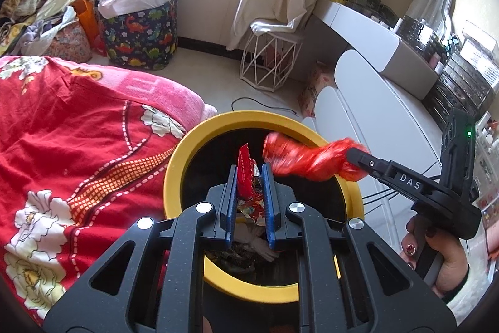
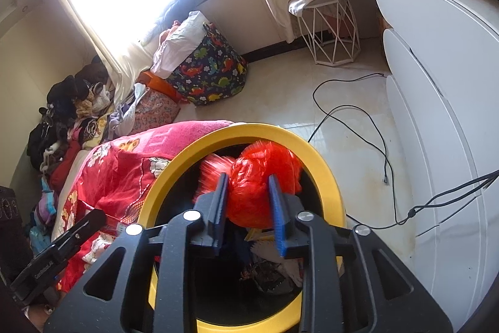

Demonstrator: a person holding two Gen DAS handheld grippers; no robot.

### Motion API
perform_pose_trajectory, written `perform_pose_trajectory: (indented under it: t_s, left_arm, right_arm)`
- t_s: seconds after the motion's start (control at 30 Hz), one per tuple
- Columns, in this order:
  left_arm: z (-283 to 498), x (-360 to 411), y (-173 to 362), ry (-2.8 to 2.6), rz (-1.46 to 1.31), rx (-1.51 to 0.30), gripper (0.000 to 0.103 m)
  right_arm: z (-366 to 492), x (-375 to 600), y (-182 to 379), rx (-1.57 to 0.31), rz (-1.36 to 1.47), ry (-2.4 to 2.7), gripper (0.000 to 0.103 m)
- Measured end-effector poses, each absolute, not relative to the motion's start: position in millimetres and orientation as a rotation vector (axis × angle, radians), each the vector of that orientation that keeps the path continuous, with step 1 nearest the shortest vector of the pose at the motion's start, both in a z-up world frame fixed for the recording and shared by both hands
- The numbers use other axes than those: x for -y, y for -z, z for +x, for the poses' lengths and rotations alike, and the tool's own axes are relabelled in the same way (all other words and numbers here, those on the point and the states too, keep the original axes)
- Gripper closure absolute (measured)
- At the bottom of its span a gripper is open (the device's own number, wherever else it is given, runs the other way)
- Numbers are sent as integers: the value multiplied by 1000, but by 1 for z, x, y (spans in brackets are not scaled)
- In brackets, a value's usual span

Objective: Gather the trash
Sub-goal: 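Open the right tool while the left tool opens, dropping both items into the bin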

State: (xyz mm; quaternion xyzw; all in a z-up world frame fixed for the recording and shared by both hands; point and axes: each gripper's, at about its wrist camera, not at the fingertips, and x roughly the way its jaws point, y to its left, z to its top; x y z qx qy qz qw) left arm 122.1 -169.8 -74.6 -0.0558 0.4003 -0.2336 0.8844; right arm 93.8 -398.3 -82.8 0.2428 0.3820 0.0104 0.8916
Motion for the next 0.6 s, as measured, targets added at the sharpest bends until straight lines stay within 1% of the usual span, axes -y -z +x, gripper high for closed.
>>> perform_pose_trajectory:
  t_s: [0.03,0.07,0.23,0.27,0.33,0.37,0.4,0.43,0.5,0.53,0.57,0.6]
  left_arm:
    - [122,170,75,486,-116,-835,93]
    - [124,171,76,487,-115,-838,89]
    - [122,173,80,492,-106,-853,71]
    - [121,173,79,492,-104,-853,65]
    - [121,173,79,494,-106,-853,60]
    - [120,173,79,493,-105,-852,56]
    - [120,173,79,491,-104,-851,51]
    - [120,172,79,490,-105,-851,49]
    - [119,171,78,484,-109,-848,36]
    - [118,170,77,482,-109,-845,34]
    - [117,169,76,477,-109,-842,29]
    - [117,168,75,473,-109,-840,24]
  right_arm:
    - [93,399,83,-793,505,-19,70]
    - [92,399,83,-792,504,-16,66]
    - [90,401,82,-796,500,-8,56]
    - [89,401,82,-796,498,-6,54]
    - [88,401,81,-796,495,-6,51]
    - [87,401,80,-796,492,-5,48]
    - [86,401,79,-793,488,-4,46]
    - [85,400,79,-790,487,-3,41]
    - [83,400,77,-783,482,-3,37]
    - [82,400,76,-780,477,-4,34]
    - [82,400,75,-779,474,-4,30]
    - [81,399,74,-776,471,-3,29]
